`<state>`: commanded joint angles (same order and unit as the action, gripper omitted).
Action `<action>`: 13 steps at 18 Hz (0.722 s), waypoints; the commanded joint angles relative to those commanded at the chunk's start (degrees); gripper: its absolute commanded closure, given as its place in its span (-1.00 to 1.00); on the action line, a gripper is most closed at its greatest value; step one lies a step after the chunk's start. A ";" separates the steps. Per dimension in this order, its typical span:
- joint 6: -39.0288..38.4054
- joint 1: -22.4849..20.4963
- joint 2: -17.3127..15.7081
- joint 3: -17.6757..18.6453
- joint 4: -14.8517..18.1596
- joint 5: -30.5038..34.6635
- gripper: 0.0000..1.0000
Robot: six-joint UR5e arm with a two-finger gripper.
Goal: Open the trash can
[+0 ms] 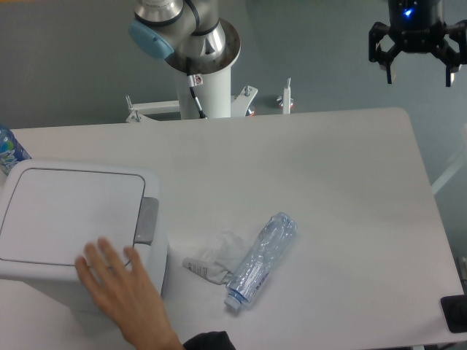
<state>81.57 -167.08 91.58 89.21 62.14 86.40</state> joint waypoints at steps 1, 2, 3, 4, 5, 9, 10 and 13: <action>-0.44 0.00 0.00 0.00 -0.18 -0.09 -1.00; -0.70 0.09 0.00 0.09 -0.27 -0.09 -1.00; -0.79 0.09 -0.09 0.00 -0.27 -0.26 -1.00; -0.97 0.09 -0.17 0.00 -0.27 -0.18 -1.00; -1.75 0.17 -0.09 -0.09 -0.27 -0.26 -1.00; -13.07 5.00 2.01 -1.40 -1.66 -0.79 -1.00; -16.41 5.97 2.89 -1.93 -3.15 -0.79 -1.00; -24.59 8.60 3.78 -2.72 -4.40 -0.88 -1.00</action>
<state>56.97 -158.47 95.36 86.49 57.74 85.52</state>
